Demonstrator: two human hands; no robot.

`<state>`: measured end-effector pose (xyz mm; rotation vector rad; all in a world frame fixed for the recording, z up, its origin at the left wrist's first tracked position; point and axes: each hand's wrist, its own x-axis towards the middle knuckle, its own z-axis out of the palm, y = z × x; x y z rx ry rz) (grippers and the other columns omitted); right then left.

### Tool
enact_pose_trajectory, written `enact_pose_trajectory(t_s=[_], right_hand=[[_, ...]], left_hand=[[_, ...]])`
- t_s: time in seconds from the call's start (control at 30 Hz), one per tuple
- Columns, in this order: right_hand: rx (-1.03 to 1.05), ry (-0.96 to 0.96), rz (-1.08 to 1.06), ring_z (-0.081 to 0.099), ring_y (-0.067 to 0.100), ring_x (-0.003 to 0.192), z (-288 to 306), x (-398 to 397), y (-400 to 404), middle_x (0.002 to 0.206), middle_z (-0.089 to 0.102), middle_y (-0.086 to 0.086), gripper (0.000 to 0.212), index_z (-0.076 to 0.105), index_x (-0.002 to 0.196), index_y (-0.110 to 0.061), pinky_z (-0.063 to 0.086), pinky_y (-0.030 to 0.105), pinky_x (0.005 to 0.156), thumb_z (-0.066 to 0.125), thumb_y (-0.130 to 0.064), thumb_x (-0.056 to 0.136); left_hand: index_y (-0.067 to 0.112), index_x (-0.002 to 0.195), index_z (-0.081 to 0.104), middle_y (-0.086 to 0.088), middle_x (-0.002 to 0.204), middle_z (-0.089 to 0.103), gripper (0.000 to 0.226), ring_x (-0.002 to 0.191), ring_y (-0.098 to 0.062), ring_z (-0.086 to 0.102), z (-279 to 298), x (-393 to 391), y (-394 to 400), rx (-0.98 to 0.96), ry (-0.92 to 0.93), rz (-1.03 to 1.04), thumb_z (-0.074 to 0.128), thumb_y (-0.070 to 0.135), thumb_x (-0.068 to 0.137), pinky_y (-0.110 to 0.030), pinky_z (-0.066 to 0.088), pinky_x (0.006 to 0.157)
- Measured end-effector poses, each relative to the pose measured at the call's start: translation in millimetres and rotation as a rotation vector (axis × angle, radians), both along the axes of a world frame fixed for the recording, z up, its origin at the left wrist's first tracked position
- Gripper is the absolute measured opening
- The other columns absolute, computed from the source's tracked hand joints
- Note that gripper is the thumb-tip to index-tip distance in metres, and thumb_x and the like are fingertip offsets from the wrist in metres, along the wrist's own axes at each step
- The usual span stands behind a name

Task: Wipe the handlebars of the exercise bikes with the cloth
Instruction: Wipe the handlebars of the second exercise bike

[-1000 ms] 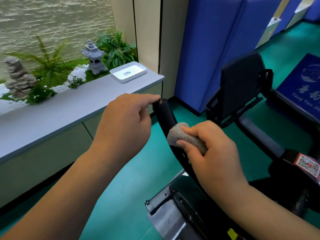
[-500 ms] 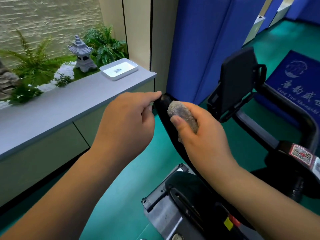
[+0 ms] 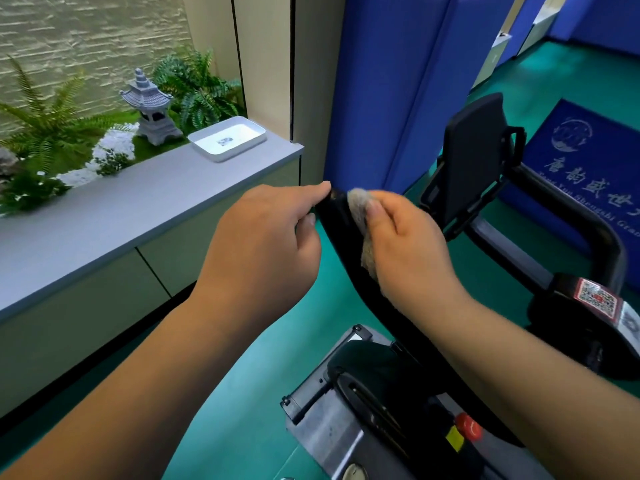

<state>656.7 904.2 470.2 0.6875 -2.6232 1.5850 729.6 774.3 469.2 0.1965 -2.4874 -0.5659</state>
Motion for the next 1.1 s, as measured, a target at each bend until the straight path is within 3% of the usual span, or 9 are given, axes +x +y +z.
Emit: enact_pose_trajectory(t_s=[0.1,0.2,0.27,0.33,0.5,0.57,0.7,0.93,1.1], right_hand=[[-0.040,0.011,0.044,0.058,0.001,0.082,9,-9,-13,0.090,0.063,-0.017,0.022,0.066,0.108,-0.022,0.042,0.008,0.075,0.045,-0.022,0.101],[-0.020,0.001,0.058,0.058,0.013,0.080,3,5,6,0.085,0.068,0.004,0.019,0.066,0.100,-0.023,0.043,0.015,0.062,0.047,-0.021,0.100],[0.024,0.003,0.043,0.059,0.008,0.070,-9,19,25,0.078,0.064,0.002,0.017,0.066,0.095,-0.028,0.041,0.010,0.055,0.051,-0.020,0.097],[0.049,0.073,-0.002,0.059,0.000,0.081,-18,27,35,0.089,0.064,-0.009,0.016,0.068,0.103,-0.028,0.042,0.006,0.067,0.059,-0.019,0.092],[0.036,0.457,0.020,0.048,0.004,0.091,-11,11,7,0.098,0.055,0.002,0.025,0.068,0.102,-0.010,0.035,0.004,0.085,0.075,-0.017,0.079],[0.063,0.541,0.043,0.047,0.012,0.087,-15,11,4,0.094,0.049,0.006,0.026,0.067,0.098,-0.006,0.038,0.010,0.082,0.077,-0.014,0.076],[0.217,0.648,0.055,0.046,0.026,0.073,-35,33,26,0.085,0.045,0.008,0.008,0.067,0.083,-0.003,0.046,0.042,0.063,0.069,-0.010,0.083],[0.133,0.653,-0.027,0.050,0.030,0.080,-23,18,-15,0.090,0.048,0.013,0.019,0.066,0.090,-0.003,0.048,0.047,0.064,0.077,-0.009,0.075],[0.289,0.671,-0.028,0.047,0.031,0.077,-38,32,5,0.087,0.045,0.011,0.015,0.062,0.085,-0.004,0.048,0.047,0.059,0.074,-0.010,0.079]], left_hand=[[0.016,0.120,0.065,0.000,0.108,0.071,0.041,0.096,-0.023,0.061,0,0,-1,-0.012,0.002,-0.017,0.053,0.010,0.081,-0.020,0.036,0.080],[0.016,0.120,0.065,0.000,0.108,0.070,0.041,0.096,-0.022,0.061,-1,1,-3,0.002,0.004,-0.028,0.053,0.010,0.081,-0.018,0.036,0.082],[0.016,0.120,0.065,0.000,0.108,0.070,0.042,0.095,-0.021,0.060,-2,1,-5,0.019,0.003,-0.037,0.052,0.010,0.081,-0.016,0.034,0.081],[0.016,0.121,0.065,0.000,0.107,0.070,0.042,0.093,-0.020,0.058,-2,1,-6,0.027,0.003,-0.042,0.051,0.009,0.082,-0.012,0.031,0.078],[0.015,0.122,0.064,-0.006,0.108,0.070,0.045,0.095,-0.027,0.061,1,-1,-9,-0.002,-0.012,-0.076,0.047,0.008,0.080,-0.017,0.033,0.077],[0.015,0.123,0.064,-0.008,0.108,0.070,0.049,0.096,-0.029,0.060,2,0,-13,0.000,-0.020,-0.089,0.043,0.008,0.079,-0.014,0.029,0.076],[0.022,0.127,0.061,-0.008,0.112,0.068,0.055,0.103,-0.027,0.057,5,1,-20,0.028,-0.053,-0.109,0.038,0.003,0.081,-0.007,0.024,0.078],[0.035,0.133,0.053,-0.004,0.129,0.058,0.059,0.117,-0.019,0.049,7,-3,-22,0.084,-0.125,-0.116,0.042,0.001,0.085,-0.013,0.029,0.087],[0.037,0.132,0.054,-0.004,0.127,0.060,0.060,0.115,-0.020,0.051,4,-3,-25,0.091,-0.096,-0.119,0.042,0.001,0.085,-0.017,0.032,0.087]])
